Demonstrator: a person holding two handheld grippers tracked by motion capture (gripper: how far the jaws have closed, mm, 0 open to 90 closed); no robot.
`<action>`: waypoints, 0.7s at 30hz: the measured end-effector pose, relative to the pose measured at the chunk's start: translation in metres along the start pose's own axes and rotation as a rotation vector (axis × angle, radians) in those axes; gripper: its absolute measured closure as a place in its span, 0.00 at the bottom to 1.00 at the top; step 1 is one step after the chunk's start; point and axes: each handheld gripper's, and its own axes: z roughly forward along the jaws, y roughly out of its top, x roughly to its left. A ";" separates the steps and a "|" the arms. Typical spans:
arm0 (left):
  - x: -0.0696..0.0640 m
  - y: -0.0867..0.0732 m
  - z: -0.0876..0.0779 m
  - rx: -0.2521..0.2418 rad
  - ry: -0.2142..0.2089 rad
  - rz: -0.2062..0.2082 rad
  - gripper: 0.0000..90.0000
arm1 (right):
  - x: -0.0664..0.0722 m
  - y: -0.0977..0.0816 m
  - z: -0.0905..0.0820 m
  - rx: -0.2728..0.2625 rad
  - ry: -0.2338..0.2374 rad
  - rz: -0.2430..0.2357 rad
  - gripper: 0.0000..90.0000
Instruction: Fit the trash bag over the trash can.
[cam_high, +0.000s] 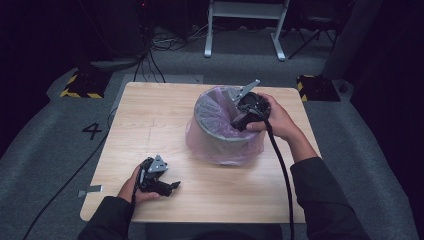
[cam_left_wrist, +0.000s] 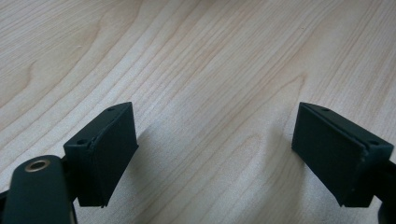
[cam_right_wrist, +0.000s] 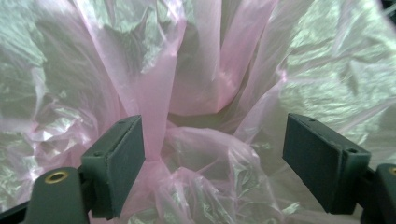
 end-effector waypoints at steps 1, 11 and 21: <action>0.000 0.000 0.000 0.000 0.000 0.000 0.15 | 0.000 0.000 0.000 0.000 0.000 0.000 0.23; 0.000 0.000 0.000 0.000 0.000 0.000 0.15 | 0.001 0.000 -0.007 -0.097 -0.050 0.038 0.23; 0.000 0.000 0.000 -0.001 0.000 0.000 0.15 | 0.000 -0.003 -0.015 -0.199 -0.076 0.092 0.22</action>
